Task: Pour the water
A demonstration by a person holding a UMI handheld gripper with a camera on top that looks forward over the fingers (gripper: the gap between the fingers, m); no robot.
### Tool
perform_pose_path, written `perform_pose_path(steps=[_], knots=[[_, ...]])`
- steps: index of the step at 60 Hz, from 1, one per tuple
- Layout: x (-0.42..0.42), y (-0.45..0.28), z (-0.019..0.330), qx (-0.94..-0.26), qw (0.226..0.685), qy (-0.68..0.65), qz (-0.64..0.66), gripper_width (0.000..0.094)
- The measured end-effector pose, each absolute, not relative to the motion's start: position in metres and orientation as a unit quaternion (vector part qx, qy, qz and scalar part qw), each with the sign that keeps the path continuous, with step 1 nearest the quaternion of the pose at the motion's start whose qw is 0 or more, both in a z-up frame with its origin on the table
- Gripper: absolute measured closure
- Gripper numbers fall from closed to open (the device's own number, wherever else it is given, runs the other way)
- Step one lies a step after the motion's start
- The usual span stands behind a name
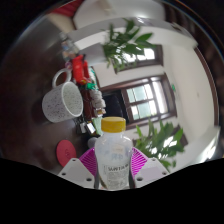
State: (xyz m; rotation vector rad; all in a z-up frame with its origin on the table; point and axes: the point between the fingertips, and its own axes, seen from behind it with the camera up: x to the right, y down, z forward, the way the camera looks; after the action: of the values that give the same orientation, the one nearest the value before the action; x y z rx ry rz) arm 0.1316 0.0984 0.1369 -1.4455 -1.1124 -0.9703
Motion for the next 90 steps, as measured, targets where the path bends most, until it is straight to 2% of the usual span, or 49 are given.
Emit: perform_pose_path(steps=[24, 31, 37, 44, 52, 59, 67, 71, 79, 90], knots=[[0.075, 0.147, 0.14, -0.369, 0.387, -0.628, -0.566, 0.054], [0.068, 0.151, 0.134, -0.329, 0.358, -0.648, -0.586, 0.0536], [0.065, 0.154, 0.131, -0.317, 0.352, -0.654, -0.59, 0.0541], [0.068, 0.151, 0.134, -0.351, 0.381, -0.639, -0.568, 0.0539], [0.075, 0.14, 0.149, -0.457, 0.467, -0.576, -0.491, 0.054], [0.08, 0.128, 0.145, -0.581, 0.543, -0.496, -0.348, 0.0527], [0.084, 0.12, 0.134, -0.695, 0.605, -0.355, -0.158, 0.0526], [0.091, 0.12, 0.131, -0.731, 0.618, -0.281, -0.073, 0.0527], [0.105, 0.125, 0.119, -0.76, 0.624, -0.175, 0.045, 0.0527], [0.113, 0.137, 0.097, -0.766, 0.624, -0.128, 0.09, 0.0529]])
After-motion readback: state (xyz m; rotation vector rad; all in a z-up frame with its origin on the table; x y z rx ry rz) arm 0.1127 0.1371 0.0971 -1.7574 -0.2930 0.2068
